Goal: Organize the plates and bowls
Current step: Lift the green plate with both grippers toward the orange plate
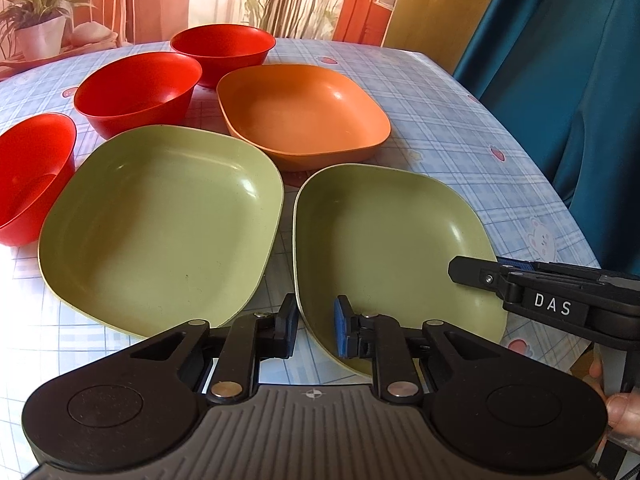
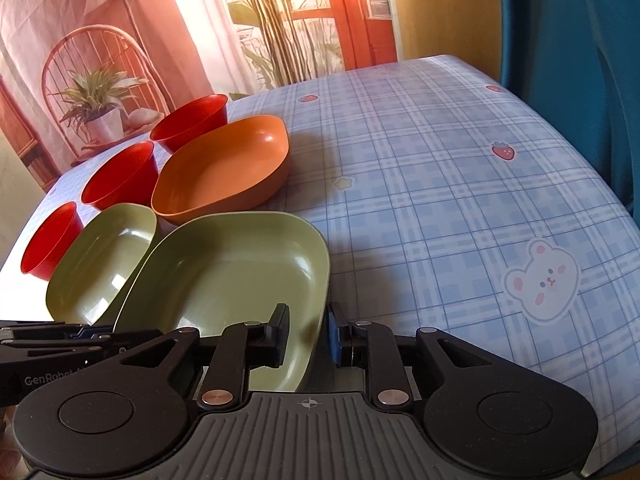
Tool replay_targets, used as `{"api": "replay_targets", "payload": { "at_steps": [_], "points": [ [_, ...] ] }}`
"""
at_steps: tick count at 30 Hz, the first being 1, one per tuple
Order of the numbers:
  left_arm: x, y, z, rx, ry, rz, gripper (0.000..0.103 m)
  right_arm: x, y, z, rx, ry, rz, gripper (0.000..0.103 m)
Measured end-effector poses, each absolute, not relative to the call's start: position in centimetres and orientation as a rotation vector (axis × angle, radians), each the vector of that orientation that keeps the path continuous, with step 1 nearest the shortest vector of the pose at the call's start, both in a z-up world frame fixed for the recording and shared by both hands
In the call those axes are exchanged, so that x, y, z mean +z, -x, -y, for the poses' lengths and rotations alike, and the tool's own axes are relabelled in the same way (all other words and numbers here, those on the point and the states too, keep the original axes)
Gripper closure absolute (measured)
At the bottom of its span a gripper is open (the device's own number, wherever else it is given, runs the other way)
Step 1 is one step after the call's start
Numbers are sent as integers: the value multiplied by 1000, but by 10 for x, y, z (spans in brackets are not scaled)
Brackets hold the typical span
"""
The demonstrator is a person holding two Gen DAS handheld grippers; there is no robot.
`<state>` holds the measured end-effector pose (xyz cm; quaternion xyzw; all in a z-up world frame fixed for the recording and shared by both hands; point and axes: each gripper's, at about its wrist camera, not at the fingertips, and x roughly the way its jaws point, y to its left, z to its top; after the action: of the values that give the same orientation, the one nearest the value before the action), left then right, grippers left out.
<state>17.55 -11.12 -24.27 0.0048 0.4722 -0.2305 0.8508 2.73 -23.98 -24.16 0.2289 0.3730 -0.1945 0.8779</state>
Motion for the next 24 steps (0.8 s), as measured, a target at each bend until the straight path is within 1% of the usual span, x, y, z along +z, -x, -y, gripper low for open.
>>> {"api": "replay_targets", "payload": {
  "at_steps": [7,24],
  "points": [
    [-239,-174,111,-499,-17,-980,83,-241,-24,240,-411,-481,-772,87],
    [-219,-170,116,-554,-25,-925,82,-219,-23,252,-430,-443,-704,88]
  ]
}}
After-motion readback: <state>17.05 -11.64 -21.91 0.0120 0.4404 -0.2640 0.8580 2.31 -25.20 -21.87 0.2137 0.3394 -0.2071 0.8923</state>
